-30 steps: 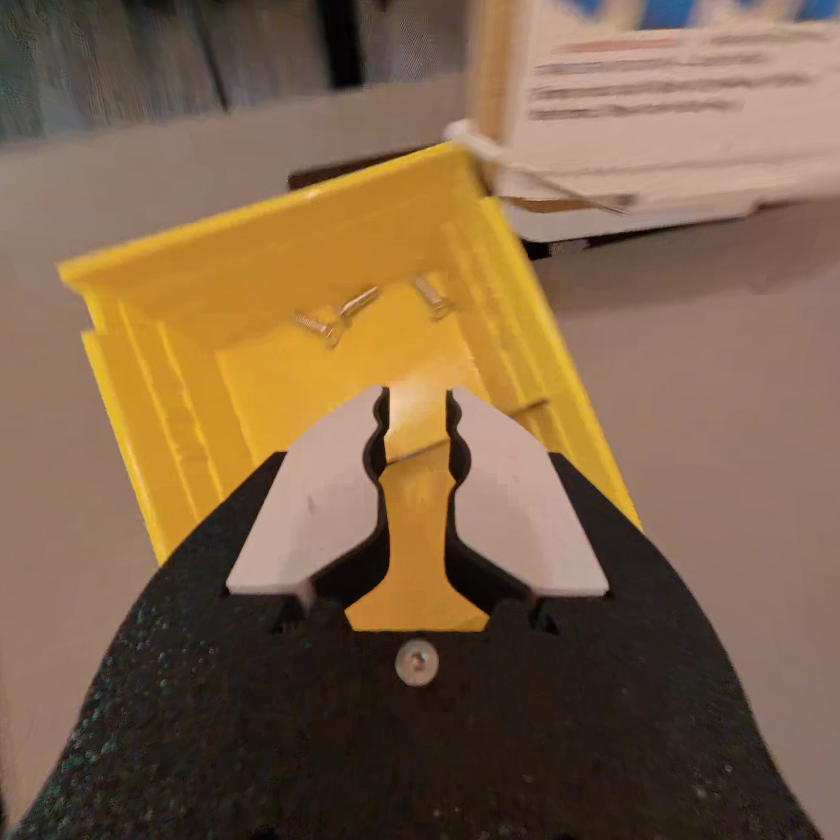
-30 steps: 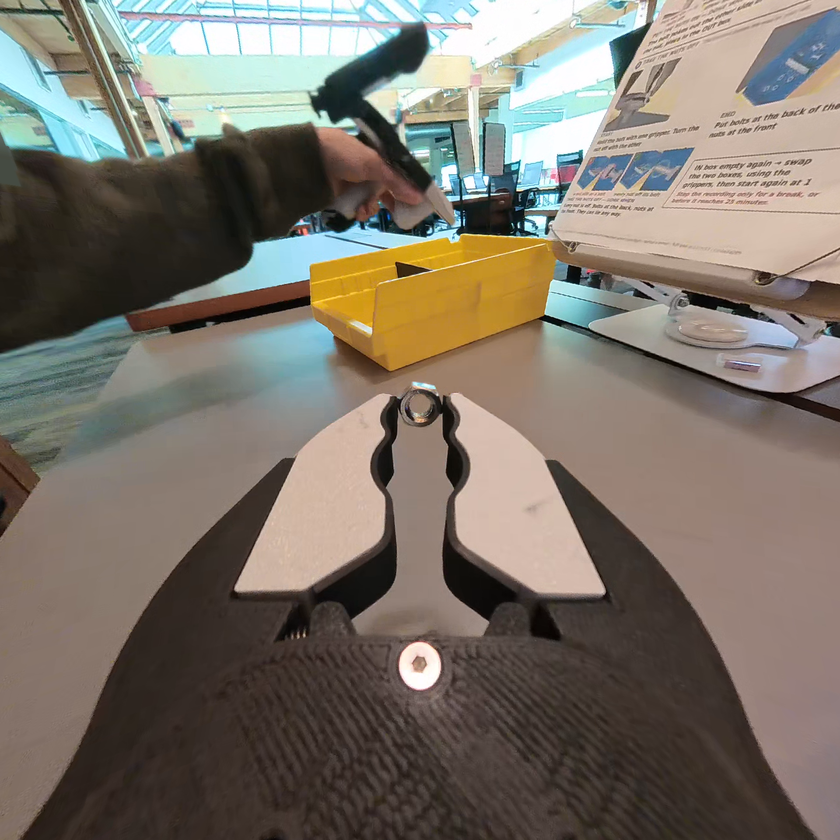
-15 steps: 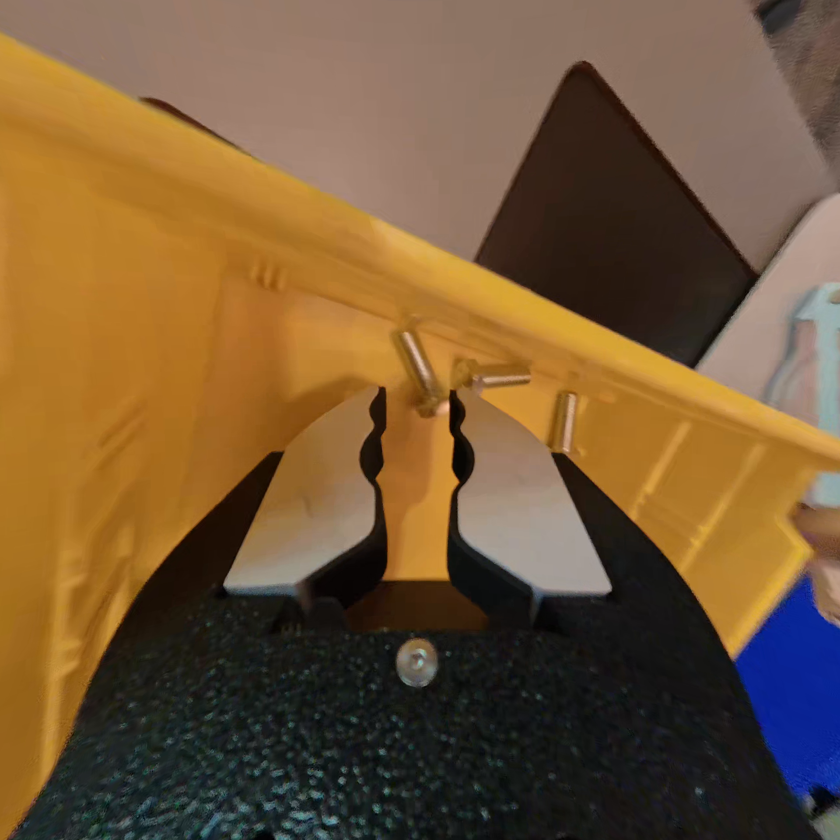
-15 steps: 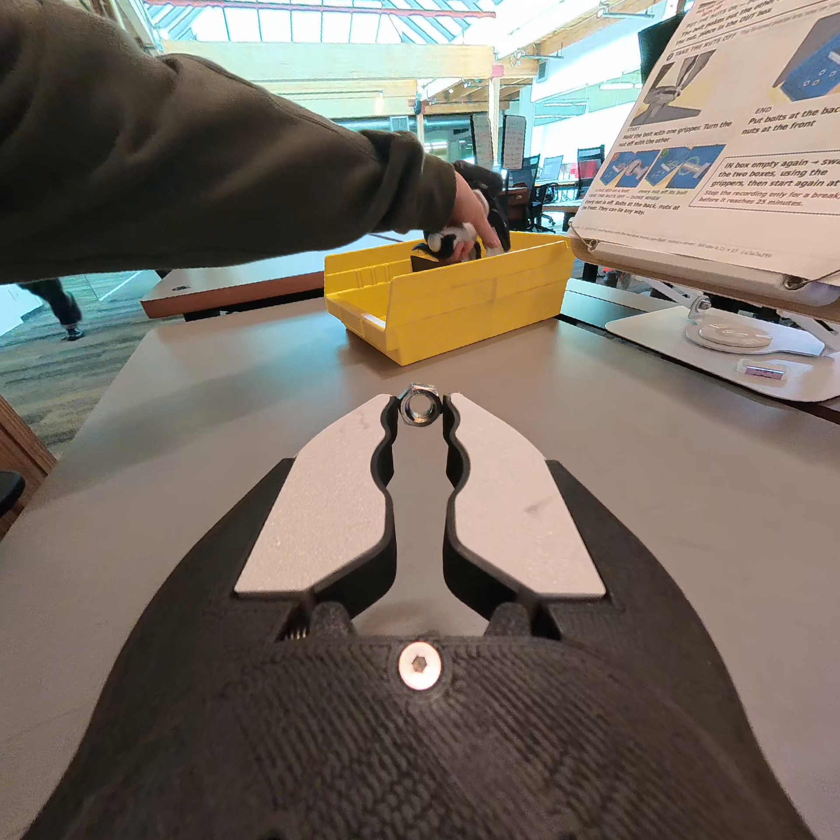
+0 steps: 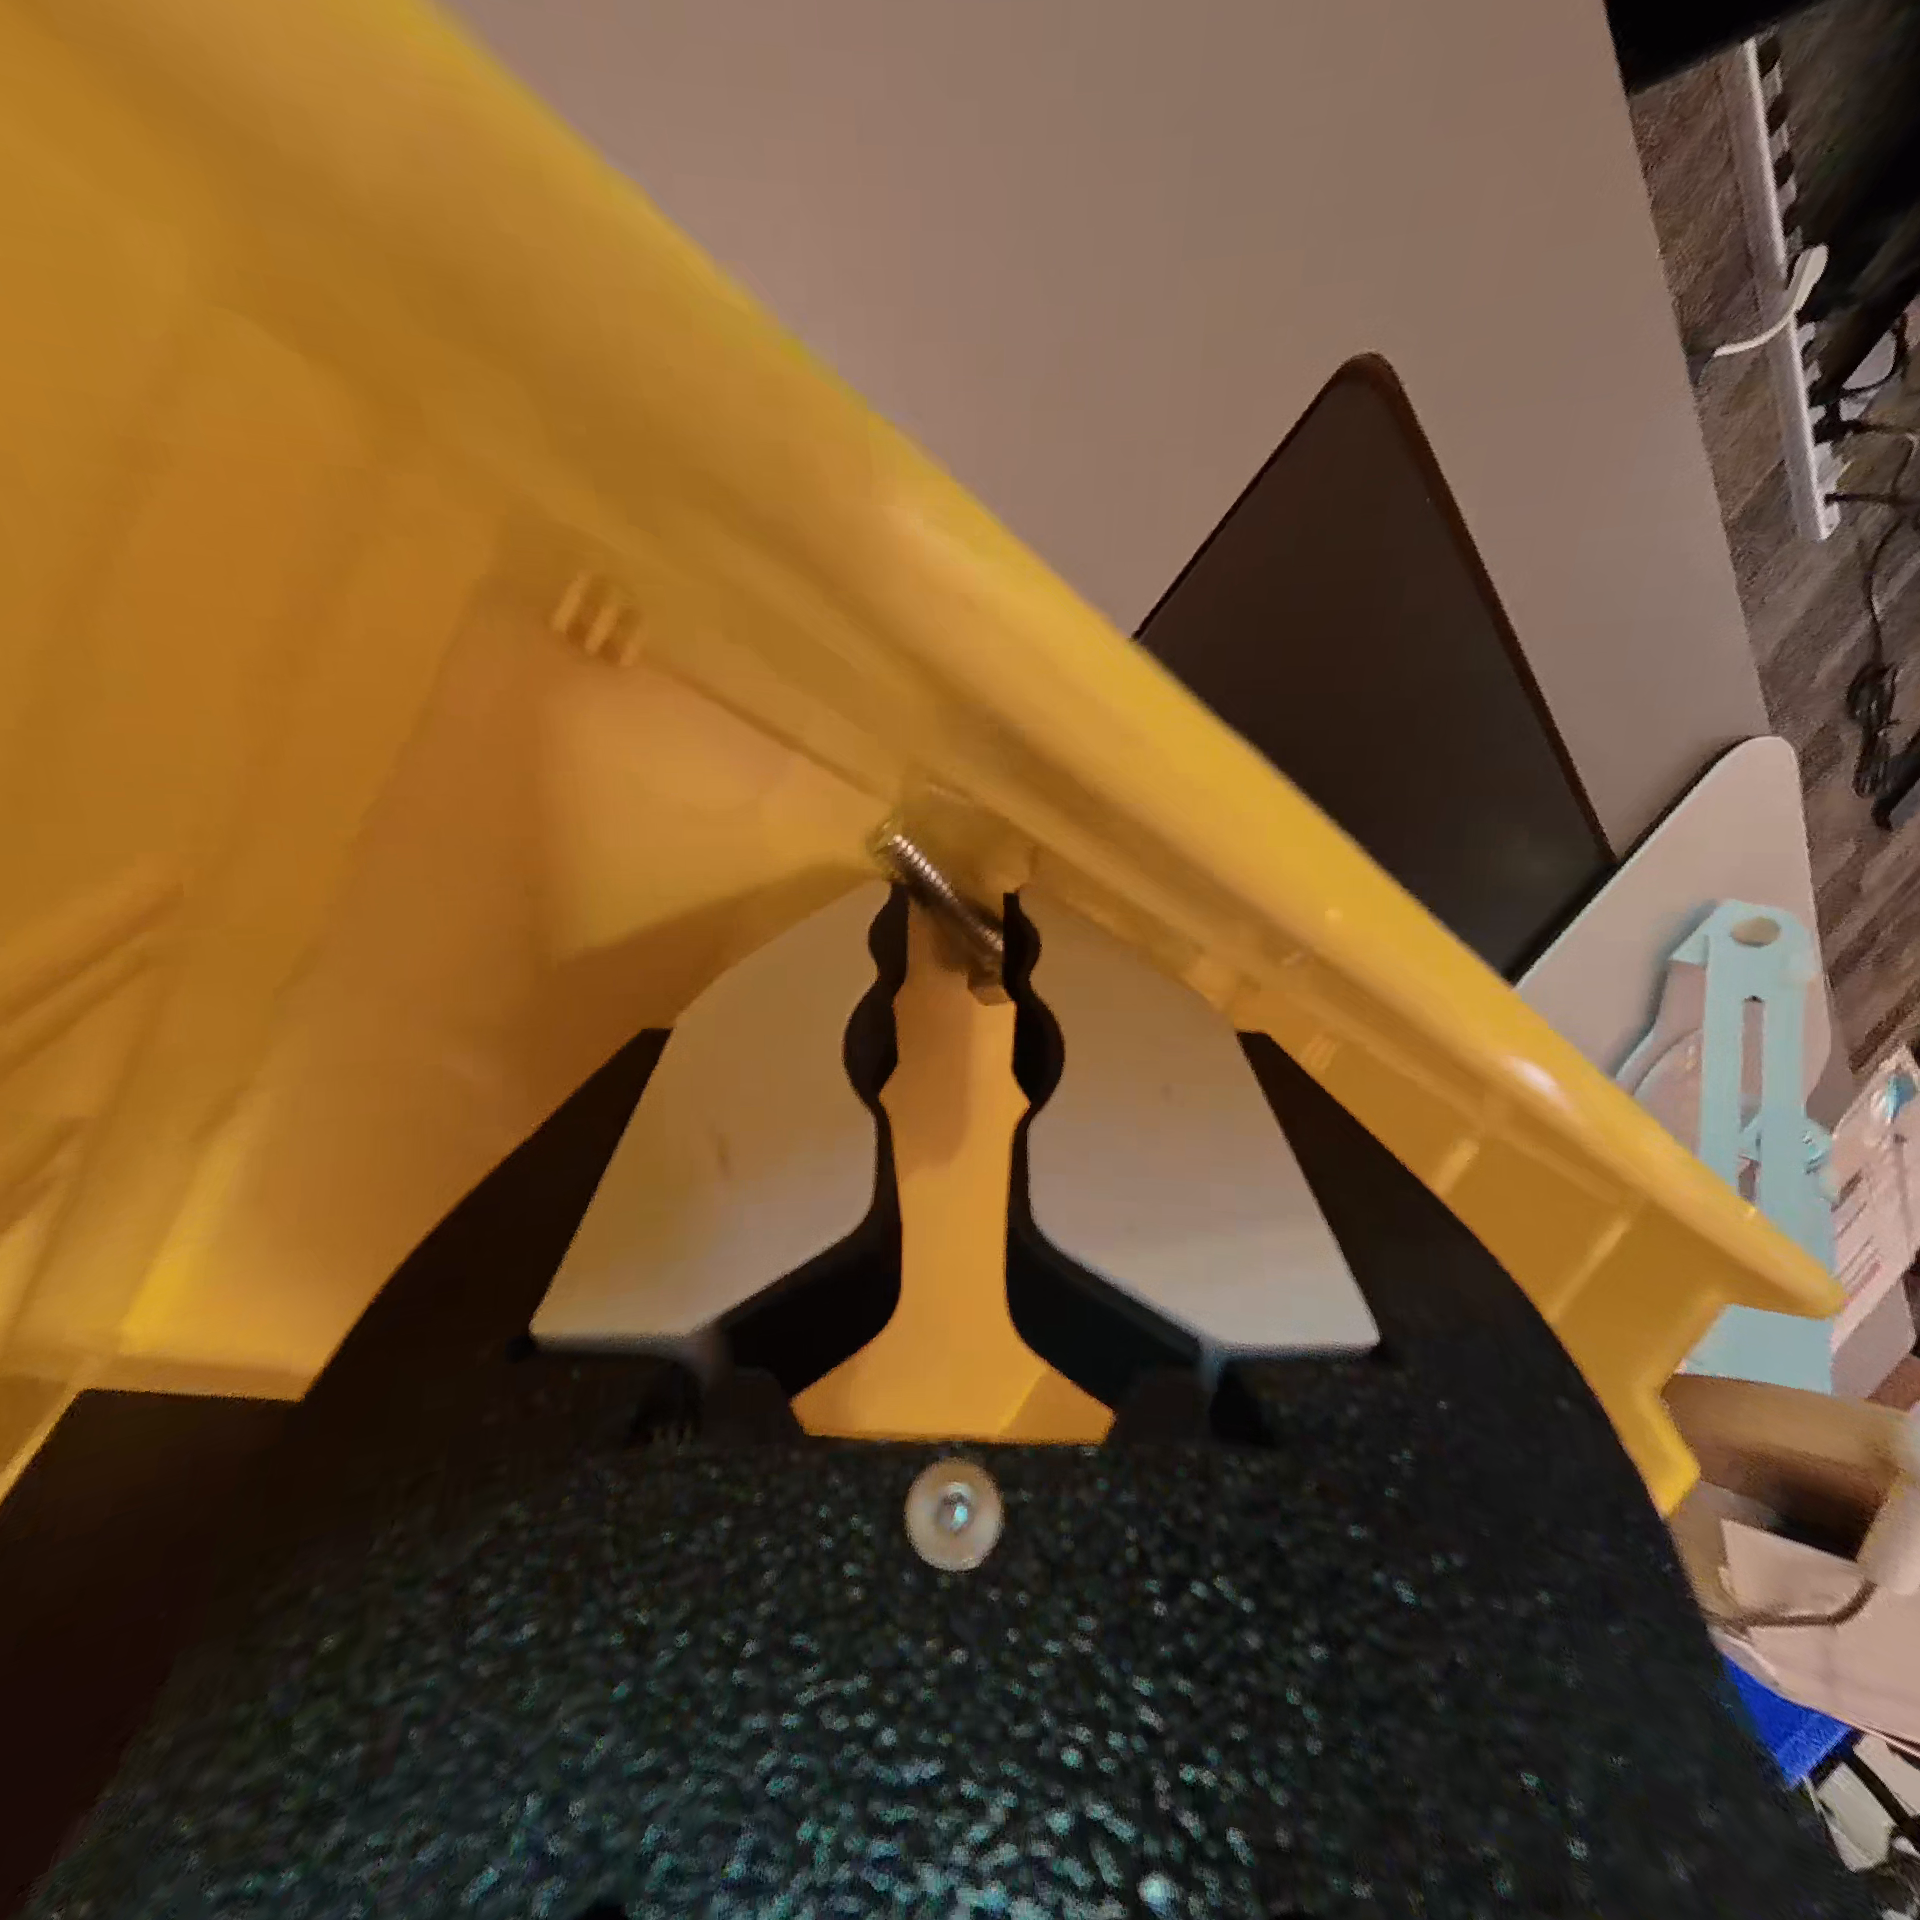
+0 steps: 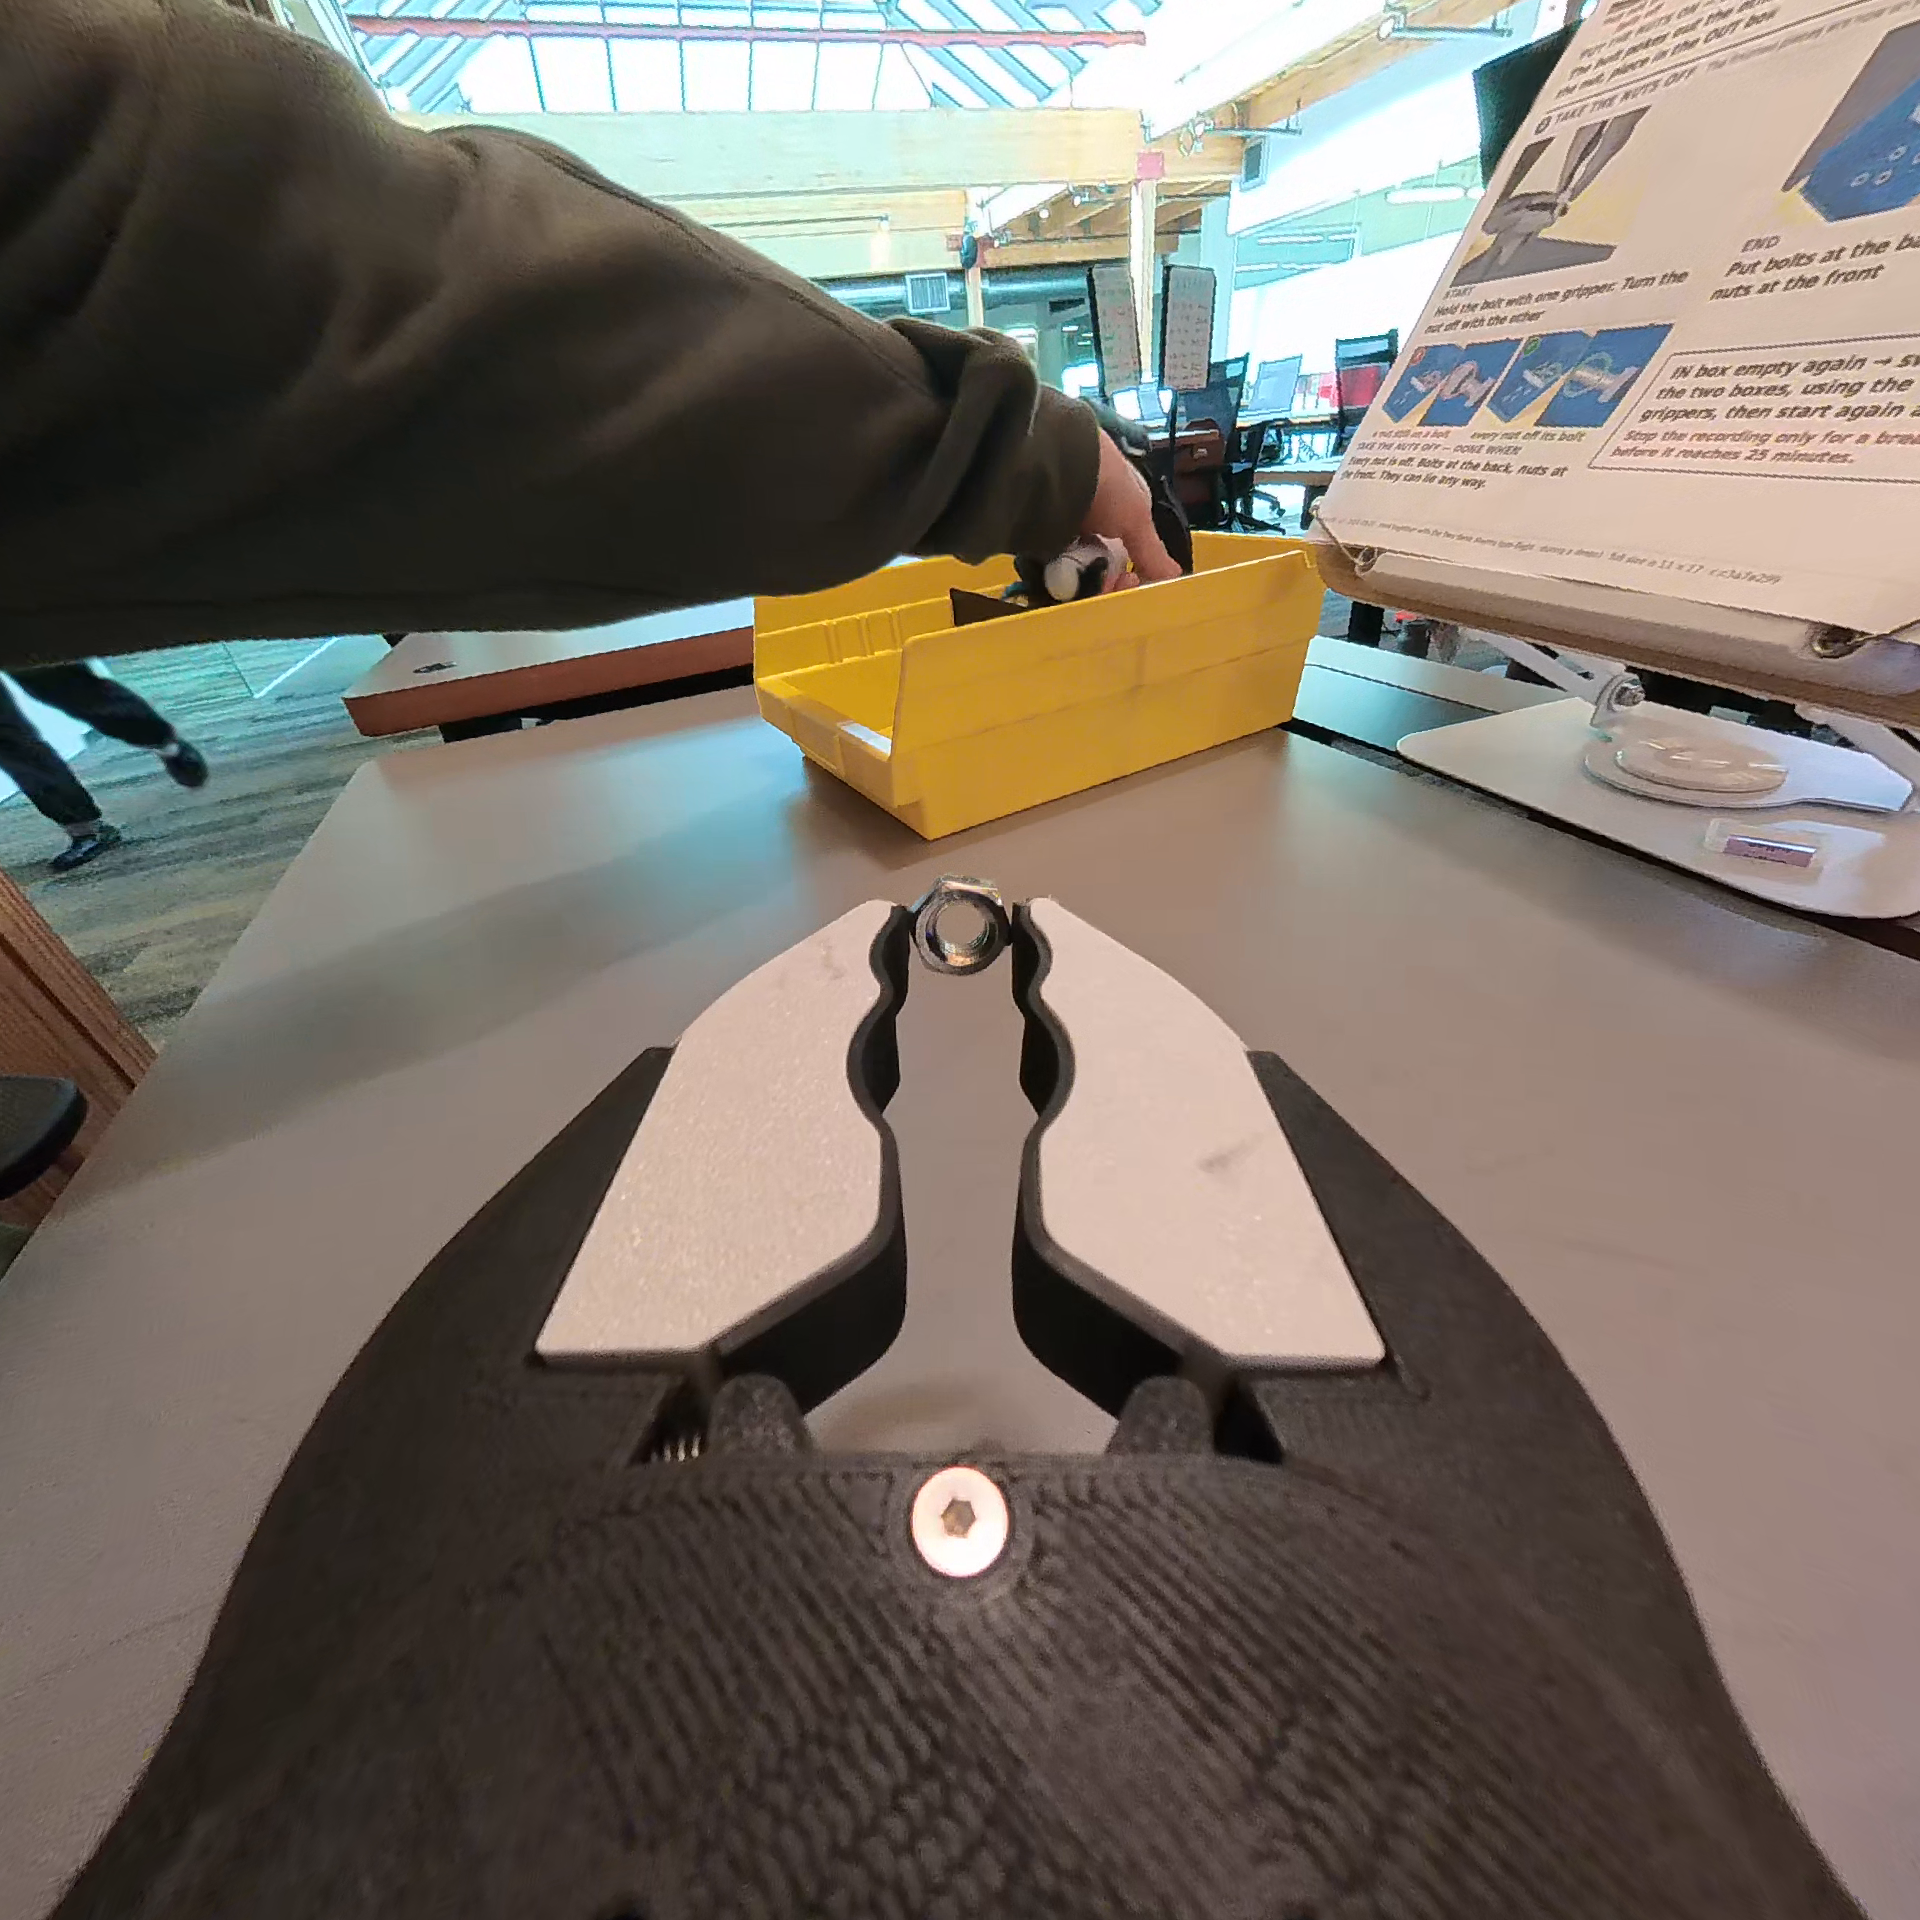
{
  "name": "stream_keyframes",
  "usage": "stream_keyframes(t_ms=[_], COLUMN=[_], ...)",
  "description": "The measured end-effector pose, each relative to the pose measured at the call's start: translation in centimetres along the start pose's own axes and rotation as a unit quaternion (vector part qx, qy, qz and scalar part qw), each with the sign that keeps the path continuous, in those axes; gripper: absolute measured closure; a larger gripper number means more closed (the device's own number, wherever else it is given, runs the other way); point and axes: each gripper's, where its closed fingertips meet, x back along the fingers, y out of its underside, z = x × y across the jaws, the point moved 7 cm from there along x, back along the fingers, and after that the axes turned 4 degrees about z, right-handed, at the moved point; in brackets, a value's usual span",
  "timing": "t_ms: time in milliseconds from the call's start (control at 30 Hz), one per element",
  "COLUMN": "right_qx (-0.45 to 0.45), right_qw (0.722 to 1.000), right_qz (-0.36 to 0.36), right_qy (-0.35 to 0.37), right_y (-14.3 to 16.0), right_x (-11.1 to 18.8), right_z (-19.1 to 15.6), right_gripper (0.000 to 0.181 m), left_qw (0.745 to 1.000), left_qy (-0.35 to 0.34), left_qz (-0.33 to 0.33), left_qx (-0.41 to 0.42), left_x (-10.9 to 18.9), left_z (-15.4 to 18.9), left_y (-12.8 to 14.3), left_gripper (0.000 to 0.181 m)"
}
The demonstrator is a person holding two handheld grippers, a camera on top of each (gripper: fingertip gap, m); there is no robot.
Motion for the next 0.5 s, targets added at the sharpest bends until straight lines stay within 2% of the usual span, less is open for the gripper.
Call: stream_keyframes(t_ms=[33,133,200,333,433,500], right_qx=[0.001,0.003,0.002,-0.002,-0.002,0.000], right_qw=[1.000,1.000,1.000,1.000,1.000,1.000], right_qz=[0.000,-0.002,-0.001,0.001,-0.001,-0.003], right_qy=[0.000,-0.002,-0.002,-0.002,-0.003,-0.005], right_y=[0.0,0.0,0.0,0.0,0.0,0.0], right_x=[0.0,0.0,0.0,0.0,0.0,0.0], right_z=[0.0,-0.1,-0.1,0.0,0.0,-0.1], right_gripper=[0.163,0.163,0.163,0.163,0.163,0.163], left_qw=[1.000,0.998,0.992,0.951,0.926,0.918], left_qy=[-0.002,-0.010,-0.020,-0.057,-0.097,-0.111], left_qz=[0.004,-0.008,-0.030,-0.109,-0.149,-0.158], left_qx=[-0.010,-0.058,-0.119,-0.282,-0.333,-0.346], left_x=[0.0,0.1,0.2,0.9,1.2,1.3], left_z=[0.0,0.1,0.1,-0.1,-0.6,-0.9], left_y=[0.1,0.4,0.7,1.8,2.3,2.5], left_gripper=[0.164,0.164,0.164,0.164,0.164,0.164])
